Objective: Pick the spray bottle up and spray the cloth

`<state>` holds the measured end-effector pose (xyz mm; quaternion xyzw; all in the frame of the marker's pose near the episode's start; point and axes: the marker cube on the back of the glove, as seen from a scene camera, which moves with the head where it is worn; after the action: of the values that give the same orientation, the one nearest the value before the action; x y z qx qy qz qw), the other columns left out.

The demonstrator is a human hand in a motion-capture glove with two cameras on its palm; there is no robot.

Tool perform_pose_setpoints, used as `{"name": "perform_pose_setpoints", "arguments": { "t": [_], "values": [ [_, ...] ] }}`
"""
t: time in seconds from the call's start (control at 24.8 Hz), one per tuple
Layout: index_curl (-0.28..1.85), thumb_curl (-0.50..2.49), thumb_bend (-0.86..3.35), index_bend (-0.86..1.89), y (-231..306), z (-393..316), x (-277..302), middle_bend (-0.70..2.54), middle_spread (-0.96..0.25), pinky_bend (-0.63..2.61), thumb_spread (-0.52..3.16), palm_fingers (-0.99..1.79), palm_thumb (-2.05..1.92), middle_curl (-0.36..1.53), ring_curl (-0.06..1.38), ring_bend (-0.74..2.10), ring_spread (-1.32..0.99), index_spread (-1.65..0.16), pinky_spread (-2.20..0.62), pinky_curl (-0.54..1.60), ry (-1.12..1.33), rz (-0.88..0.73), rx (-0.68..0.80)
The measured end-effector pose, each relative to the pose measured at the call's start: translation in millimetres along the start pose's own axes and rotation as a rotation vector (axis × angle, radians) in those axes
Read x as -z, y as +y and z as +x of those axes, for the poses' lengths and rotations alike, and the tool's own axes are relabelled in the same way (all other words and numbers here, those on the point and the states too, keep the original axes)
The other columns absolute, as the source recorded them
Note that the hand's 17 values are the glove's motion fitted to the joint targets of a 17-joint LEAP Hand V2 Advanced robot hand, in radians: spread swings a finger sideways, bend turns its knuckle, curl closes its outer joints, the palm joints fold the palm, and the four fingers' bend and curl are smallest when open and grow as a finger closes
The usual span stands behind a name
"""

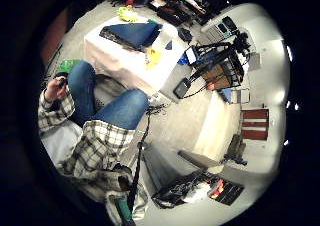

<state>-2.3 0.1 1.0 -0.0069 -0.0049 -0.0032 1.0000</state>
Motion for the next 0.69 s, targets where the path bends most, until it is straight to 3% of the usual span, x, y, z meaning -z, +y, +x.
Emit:
{"name": "perform_pose_setpoints", "arguments": {
  "t": [0.32,0.69],
  "values": [
    [0.14,0.2,0.35,0.17,1,-5,-8,0.22,-0.02,0.28,0.75,0.23,0.55,0.12,0.11,0.32,0.12,-0.2,0.17,0.14,0.001,-0.036,0.03],
    [0.19,0.28,0.31,0.17,0,-2,-13,0.2,-0.02,0.27,0.98,0.21,0.57,0.18,0.15,0.33,0.15,-0.24,0.2,0.19,-0.007,-0.049,0.016]
  ]
}}
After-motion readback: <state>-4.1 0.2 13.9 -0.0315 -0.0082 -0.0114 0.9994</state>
